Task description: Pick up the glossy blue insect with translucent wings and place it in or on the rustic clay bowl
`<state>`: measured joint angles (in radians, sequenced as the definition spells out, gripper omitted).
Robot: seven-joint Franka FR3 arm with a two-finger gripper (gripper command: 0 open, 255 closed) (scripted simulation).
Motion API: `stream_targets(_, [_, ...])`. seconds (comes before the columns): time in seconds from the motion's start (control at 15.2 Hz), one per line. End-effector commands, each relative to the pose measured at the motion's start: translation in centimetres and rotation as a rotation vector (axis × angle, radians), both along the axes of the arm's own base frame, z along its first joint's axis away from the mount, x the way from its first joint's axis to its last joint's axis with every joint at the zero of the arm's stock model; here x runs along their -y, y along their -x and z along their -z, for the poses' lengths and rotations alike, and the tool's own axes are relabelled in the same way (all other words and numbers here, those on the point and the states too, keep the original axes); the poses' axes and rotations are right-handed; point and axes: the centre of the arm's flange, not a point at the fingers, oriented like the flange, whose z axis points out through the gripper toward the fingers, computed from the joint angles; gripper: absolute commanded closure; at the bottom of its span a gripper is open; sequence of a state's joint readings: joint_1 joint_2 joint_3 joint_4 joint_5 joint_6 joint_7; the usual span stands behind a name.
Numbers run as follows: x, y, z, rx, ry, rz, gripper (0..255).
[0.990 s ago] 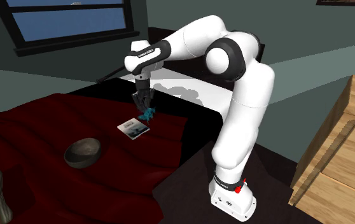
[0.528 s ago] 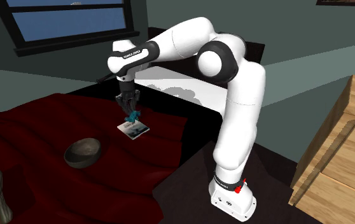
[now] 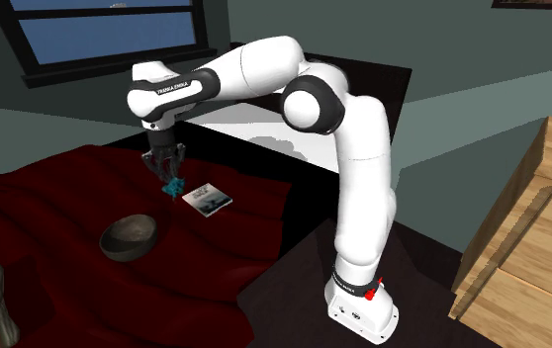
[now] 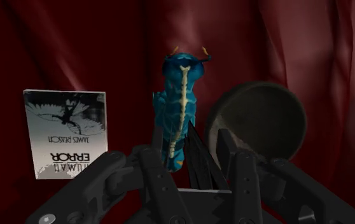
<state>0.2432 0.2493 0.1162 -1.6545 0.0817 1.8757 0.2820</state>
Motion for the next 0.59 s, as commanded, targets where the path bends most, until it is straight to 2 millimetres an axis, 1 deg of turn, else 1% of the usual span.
stream_targets(0.0, [-2.4, -1.1, -0.4, 0.000, 0.000, 0.002, 255])
stream_targets(0.53, [-12.4, -4.3, -1.4, 0.000, 0.000, 0.002, 255])
